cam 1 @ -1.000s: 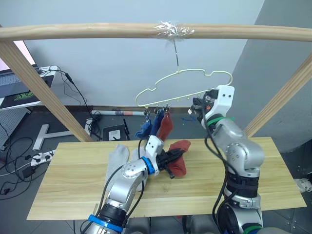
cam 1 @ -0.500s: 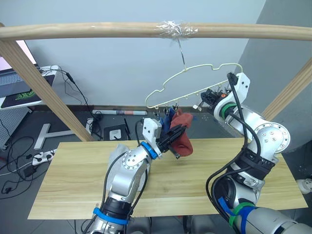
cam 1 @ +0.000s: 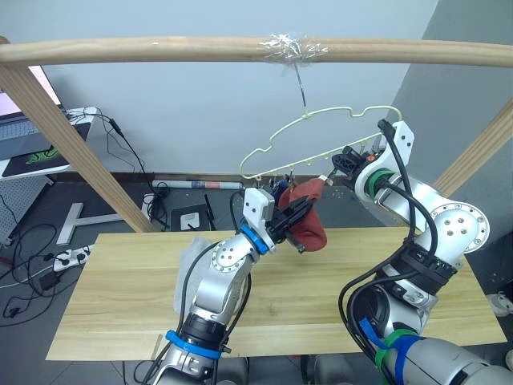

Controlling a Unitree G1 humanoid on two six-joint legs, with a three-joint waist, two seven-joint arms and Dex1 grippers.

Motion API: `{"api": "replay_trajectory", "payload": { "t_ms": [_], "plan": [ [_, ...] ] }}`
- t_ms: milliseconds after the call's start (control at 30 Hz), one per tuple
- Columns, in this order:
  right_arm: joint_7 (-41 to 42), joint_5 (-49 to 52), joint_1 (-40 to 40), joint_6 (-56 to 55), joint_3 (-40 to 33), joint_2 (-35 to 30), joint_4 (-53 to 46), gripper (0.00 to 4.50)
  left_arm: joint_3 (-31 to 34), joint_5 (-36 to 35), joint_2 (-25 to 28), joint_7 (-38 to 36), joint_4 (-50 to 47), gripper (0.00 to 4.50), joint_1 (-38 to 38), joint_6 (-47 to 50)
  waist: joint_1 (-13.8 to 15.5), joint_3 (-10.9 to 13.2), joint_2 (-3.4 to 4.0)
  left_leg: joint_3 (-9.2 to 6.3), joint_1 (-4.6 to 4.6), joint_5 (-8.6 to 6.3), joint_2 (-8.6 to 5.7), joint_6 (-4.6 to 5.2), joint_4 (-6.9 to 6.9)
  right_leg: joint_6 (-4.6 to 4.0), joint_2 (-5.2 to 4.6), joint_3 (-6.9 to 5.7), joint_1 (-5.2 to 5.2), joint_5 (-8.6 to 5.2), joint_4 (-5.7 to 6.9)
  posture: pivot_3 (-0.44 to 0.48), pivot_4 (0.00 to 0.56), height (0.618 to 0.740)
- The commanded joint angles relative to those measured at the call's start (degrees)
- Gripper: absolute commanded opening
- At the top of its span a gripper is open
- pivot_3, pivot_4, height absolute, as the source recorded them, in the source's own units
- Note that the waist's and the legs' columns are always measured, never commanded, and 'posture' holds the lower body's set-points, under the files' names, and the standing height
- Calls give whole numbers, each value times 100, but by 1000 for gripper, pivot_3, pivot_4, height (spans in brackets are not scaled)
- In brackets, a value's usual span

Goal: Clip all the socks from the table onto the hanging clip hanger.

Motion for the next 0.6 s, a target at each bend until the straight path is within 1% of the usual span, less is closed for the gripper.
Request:
{"api": "replay_trajectory", "payload": {
  "t_ms": [33, 333, 600],
  "plan": [
    [-381, 134, -212, -122, -169, 909, -88, 0, -108, -18, 24, -115, -113, 27, 66, -146, 0, 0, 0, 0, -1, 0, 0, 0, 0, 0, 0, 0, 0, 0, 0, 70, 171, 740],
    [-841, 674, -69, -332, 50, 835, -9, 0, -167, -29, 48, -243, -68, 27, 132, -185, -11, 0, 0, 0, -3, 0, 0, 0, 0, 0, 0, 0, -3, 0, -2, 66, 163, 740],
    [-1208, 1169, 124, -492, 321, 776, 35, 0, -87, 121, -107, 1, 180, 27, -91, -433, -17, 0, 0, 1, -7, 0, 0, 0, -1, 0, 0, 0, -7, 0, -2, 73, 156, 740]
  ]
}}
